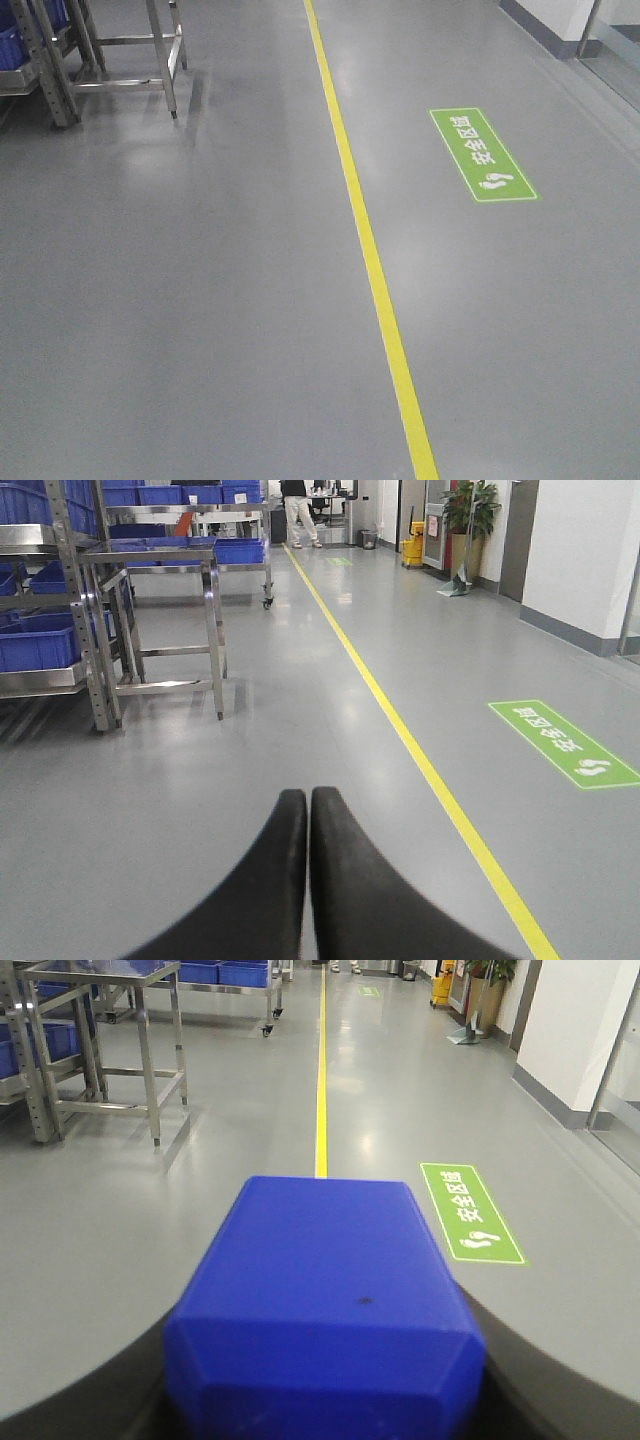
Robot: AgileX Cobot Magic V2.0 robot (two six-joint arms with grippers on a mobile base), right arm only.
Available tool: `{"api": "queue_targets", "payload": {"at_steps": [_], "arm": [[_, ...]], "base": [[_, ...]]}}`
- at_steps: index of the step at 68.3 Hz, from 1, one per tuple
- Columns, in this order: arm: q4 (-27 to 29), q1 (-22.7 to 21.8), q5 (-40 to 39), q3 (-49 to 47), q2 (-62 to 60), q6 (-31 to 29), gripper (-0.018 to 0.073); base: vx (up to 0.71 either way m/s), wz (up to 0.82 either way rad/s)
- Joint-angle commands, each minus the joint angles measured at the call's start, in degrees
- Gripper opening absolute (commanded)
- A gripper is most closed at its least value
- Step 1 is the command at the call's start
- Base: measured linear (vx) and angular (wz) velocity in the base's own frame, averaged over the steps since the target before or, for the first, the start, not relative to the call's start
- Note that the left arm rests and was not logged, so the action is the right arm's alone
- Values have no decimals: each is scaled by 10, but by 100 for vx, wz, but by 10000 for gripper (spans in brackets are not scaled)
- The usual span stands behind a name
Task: Pour parts from conveyor to right shelf
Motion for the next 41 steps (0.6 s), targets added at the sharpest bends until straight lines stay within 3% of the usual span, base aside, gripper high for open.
{"api": "queue_targets", "payload": {"at_steps": [1, 41], "arm": [[-1, -1, -47, -16, 6, -6, -6], [-1, -1, -47, -16, 6, -6, -6]], "base": [[57, 0], [64, -8]]}}
